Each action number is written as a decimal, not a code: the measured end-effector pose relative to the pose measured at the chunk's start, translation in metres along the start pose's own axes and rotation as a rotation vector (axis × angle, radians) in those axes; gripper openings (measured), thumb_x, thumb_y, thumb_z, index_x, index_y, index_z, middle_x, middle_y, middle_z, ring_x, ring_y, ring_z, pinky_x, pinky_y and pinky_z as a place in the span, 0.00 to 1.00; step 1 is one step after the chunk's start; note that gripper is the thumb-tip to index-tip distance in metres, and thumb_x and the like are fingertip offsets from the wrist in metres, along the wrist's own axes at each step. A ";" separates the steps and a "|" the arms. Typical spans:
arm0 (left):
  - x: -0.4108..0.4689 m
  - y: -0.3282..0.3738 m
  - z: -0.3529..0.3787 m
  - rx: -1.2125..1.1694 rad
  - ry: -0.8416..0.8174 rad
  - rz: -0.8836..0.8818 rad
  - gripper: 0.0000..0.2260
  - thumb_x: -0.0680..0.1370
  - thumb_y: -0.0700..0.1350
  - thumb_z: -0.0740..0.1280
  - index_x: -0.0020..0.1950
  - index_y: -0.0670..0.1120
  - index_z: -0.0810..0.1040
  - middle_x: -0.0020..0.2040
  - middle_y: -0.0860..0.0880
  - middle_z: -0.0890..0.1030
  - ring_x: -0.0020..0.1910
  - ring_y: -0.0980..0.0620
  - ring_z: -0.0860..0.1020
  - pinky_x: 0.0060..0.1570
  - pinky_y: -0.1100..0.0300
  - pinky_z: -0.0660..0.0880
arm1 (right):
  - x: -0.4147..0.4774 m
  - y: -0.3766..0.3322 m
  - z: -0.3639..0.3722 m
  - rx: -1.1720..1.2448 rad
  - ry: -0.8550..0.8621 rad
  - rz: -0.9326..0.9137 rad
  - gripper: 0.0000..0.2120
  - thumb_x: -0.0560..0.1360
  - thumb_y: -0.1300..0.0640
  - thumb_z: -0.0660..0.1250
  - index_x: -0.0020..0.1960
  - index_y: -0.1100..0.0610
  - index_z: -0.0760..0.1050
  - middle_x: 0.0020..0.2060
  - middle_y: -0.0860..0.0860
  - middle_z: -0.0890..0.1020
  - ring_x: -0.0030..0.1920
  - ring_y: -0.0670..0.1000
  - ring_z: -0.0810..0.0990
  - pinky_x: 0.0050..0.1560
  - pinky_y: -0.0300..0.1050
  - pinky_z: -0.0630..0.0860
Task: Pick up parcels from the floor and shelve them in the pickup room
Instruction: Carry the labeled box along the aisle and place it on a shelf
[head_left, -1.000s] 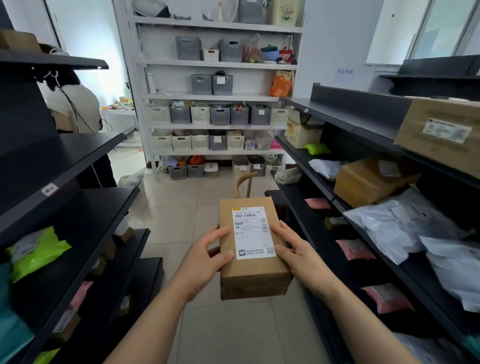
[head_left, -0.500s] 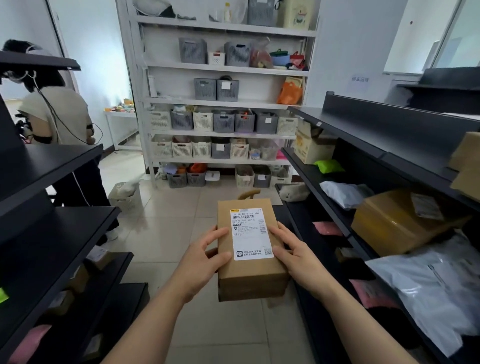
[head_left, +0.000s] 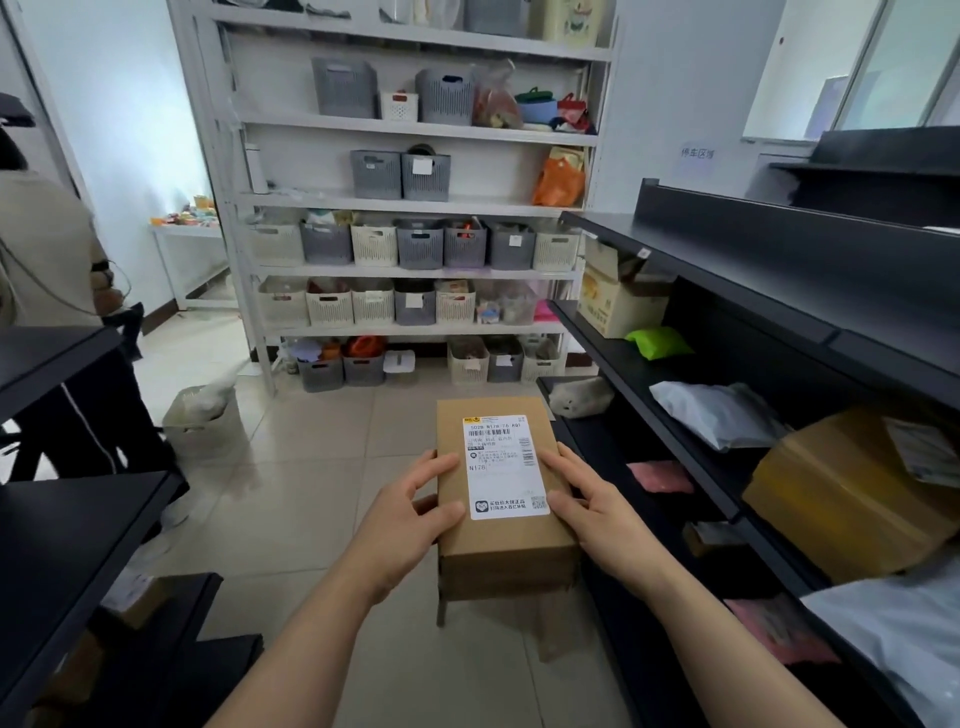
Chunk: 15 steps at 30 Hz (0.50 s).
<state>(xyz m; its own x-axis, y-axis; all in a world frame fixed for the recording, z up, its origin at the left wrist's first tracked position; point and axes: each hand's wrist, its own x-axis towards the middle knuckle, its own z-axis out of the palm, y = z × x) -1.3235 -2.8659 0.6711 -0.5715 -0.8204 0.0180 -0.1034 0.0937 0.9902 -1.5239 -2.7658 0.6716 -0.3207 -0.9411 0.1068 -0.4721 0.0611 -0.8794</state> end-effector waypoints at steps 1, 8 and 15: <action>0.014 -0.001 -0.007 0.004 -0.015 0.006 0.24 0.76 0.39 0.67 0.70 0.54 0.70 0.76 0.58 0.59 0.62 0.51 0.74 0.50 0.60 0.78 | 0.013 0.000 0.004 -0.004 0.013 0.005 0.23 0.79 0.58 0.60 0.72 0.44 0.64 0.75 0.42 0.57 0.69 0.34 0.54 0.71 0.40 0.59; 0.105 0.006 -0.055 0.038 -0.108 0.009 0.23 0.76 0.40 0.68 0.69 0.56 0.70 0.75 0.58 0.60 0.63 0.50 0.73 0.55 0.55 0.78 | 0.093 -0.016 0.022 -0.003 0.087 0.024 0.23 0.79 0.58 0.60 0.71 0.41 0.65 0.74 0.40 0.58 0.69 0.32 0.54 0.67 0.36 0.59; 0.188 0.005 -0.090 0.062 -0.186 0.032 0.23 0.76 0.40 0.68 0.70 0.56 0.70 0.75 0.59 0.60 0.61 0.53 0.73 0.52 0.58 0.78 | 0.163 -0.018 0.039 0.047 0.165 0.053 0.24 0.78 0.58 0.61 0.70 0.40 0.66 0.75 0.40 0.57 0.73 0.37 0.55 0.74 0.48 0.60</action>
<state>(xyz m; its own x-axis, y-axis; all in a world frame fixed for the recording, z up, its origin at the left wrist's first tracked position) -1.3585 -3.0700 0.6915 -0.7153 -0.6986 0.0177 -0.1296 0.1575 0.9790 -1.5361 -2.9333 0.6866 -0.4759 -0.8697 0.1311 -0.4137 0.0898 -0.9060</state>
